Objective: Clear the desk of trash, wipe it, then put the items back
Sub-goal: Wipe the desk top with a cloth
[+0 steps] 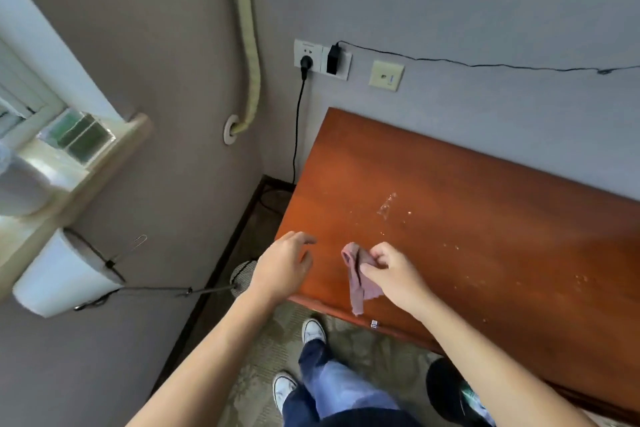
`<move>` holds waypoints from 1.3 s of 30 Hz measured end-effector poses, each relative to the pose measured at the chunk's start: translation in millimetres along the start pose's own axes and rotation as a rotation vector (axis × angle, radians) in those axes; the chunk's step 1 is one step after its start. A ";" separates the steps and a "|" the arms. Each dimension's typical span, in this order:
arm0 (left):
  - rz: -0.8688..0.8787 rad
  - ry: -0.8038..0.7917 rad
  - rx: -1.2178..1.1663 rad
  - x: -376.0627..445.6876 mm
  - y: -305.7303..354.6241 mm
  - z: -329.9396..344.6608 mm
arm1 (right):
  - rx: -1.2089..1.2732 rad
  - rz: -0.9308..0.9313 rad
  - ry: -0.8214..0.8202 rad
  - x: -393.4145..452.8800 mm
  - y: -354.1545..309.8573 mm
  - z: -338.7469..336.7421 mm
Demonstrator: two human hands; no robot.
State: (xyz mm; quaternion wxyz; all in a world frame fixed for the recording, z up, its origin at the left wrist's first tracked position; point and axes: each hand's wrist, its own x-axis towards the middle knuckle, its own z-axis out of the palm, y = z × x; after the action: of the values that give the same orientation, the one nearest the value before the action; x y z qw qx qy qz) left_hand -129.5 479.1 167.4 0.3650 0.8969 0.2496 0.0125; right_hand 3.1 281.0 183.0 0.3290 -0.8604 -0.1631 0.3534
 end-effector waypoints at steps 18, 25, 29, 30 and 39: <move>-0.121 -0.308 0.495 84.6 -25.3 69.2 | -0.434 0.055 0.390 102.0 129.5 -12.5; -0.141 -0.393 0.620 142.6 -52.2 71.2 | -0.395 0.013 0.551 154.6 149.7 -37.6; -0.067 -0.388 0.664 139.3 -62.2 72.3 | -0.392 0.021 0.646 223.5 140.6 -80.7; -0.052 -0.384 0.673 138.0 -62.8 71.4 | -0.384 0.014 0.660 238.5 135.2 -84.7; 0.095 -0.232 0.567 128.8 -96.5 79.7 | -0.309 -0.344 0.525 164.9 76.7 76.0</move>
State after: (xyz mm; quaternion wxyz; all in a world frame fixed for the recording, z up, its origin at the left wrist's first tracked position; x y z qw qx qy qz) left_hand -42.8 545.0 24.6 0.1251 0.9690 0.1578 -0.1430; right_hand 67.3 343.9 7.7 0.2802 -0.9214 -0.2674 0.0306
